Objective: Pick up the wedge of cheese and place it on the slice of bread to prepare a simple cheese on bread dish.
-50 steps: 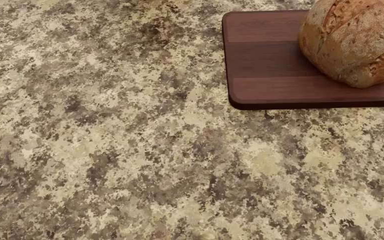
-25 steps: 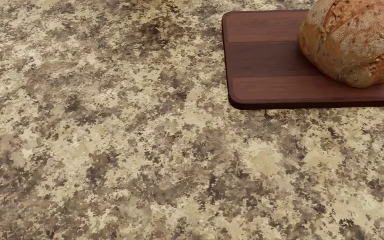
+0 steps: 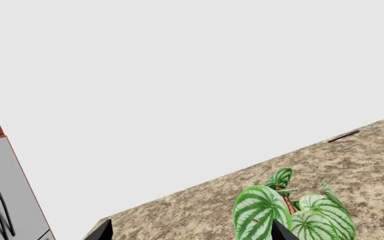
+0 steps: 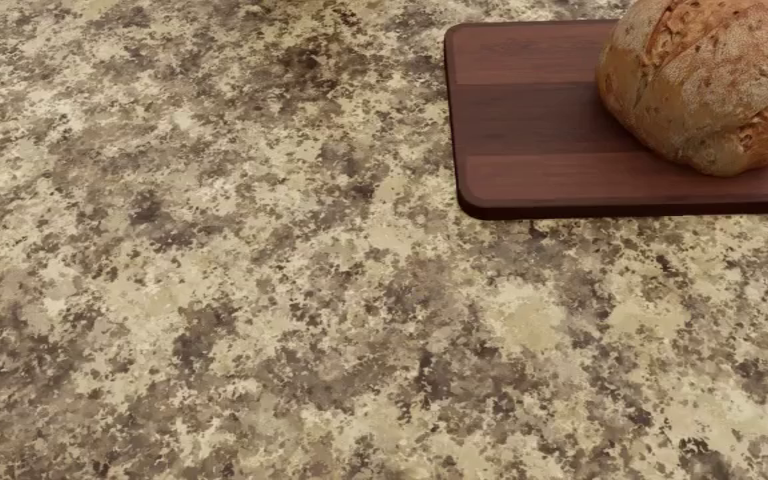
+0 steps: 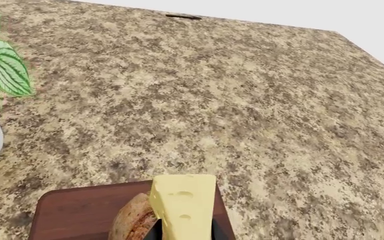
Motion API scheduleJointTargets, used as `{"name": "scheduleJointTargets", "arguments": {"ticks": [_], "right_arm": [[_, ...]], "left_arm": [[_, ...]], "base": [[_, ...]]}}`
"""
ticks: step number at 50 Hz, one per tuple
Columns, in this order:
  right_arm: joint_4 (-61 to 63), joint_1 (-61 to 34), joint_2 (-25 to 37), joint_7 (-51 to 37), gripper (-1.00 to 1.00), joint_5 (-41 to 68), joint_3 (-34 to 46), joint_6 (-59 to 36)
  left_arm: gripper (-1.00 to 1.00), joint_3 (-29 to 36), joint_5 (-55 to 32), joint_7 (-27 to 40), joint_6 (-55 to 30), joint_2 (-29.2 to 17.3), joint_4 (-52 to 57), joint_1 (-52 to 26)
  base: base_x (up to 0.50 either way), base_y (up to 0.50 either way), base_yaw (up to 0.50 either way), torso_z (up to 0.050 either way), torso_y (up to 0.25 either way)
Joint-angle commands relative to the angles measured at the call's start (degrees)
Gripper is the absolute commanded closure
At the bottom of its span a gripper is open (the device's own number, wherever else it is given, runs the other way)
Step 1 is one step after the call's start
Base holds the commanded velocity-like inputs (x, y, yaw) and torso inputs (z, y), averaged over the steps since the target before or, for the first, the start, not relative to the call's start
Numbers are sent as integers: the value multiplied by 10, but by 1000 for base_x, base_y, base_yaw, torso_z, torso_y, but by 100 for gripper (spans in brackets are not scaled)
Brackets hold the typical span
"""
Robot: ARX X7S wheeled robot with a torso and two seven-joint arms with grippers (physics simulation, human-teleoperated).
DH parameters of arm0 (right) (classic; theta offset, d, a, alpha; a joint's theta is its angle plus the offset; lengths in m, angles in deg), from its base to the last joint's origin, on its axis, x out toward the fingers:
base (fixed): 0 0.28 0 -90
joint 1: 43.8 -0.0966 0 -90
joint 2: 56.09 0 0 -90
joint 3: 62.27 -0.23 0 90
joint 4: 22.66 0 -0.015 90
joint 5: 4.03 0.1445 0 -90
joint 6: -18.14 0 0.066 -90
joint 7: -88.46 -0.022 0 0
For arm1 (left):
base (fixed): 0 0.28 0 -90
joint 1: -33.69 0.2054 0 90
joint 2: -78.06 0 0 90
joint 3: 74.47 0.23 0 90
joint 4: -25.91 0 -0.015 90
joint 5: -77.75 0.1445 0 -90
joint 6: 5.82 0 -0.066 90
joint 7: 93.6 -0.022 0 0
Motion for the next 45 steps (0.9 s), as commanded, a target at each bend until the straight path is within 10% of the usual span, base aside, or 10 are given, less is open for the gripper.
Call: {"name": "scheduleJointTargets", "arguments": {"ticks": [1, 45], "right_arm": [[-12, 13, 1, 6, 100, -19, 2, 34], [-86, 40, -28, 66, 100, -71, 40, 113]], "left_arm": [[-100, 3, -6, 6, 0, 1, -1, -4], [-100, 12, -7, 4, 8, -4, 0, -7]], "base": [[0, 0, 0, 0, 0], [0, 0, 0, 0, 0]]}}
